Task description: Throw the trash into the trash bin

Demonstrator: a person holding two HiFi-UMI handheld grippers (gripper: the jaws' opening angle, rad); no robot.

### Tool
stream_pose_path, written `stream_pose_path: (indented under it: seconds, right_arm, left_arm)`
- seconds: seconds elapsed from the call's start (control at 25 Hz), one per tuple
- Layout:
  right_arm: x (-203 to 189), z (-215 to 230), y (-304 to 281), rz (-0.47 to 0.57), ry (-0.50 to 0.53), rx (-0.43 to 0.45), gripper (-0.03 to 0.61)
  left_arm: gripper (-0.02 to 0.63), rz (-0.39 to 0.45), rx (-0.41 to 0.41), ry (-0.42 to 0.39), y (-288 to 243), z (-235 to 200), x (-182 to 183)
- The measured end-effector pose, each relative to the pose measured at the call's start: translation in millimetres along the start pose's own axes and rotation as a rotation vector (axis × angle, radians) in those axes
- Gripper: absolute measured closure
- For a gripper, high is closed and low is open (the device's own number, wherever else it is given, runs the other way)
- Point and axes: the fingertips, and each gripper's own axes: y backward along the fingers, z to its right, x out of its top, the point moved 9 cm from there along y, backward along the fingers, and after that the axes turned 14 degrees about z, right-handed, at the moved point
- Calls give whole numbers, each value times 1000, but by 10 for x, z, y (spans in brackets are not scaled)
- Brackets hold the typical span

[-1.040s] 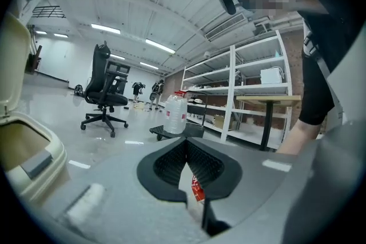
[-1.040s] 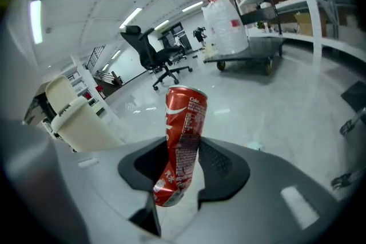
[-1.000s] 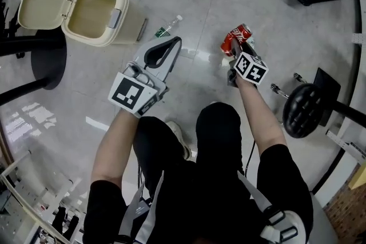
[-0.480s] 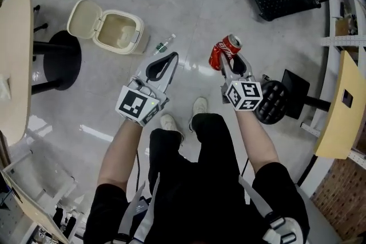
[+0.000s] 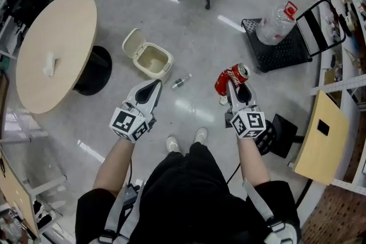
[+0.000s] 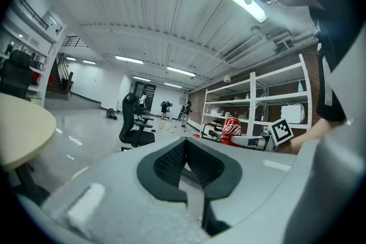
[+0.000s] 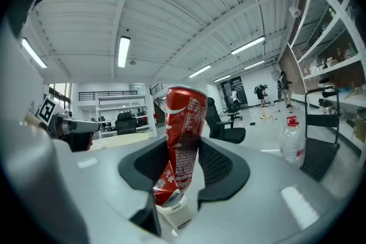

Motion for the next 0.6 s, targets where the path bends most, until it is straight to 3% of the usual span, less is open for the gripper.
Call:
stream_pose_path:
  seconds: [0.32,0.6]
  right_arm:
    - [365,-874,-513,64,13,221,416]
    - [285,-1228,-1253,68,14,398,416]
  left_arm:
    - [611,135,101,-92,566,-204,673]
    - [611,157,209,-131,651,-487,702]
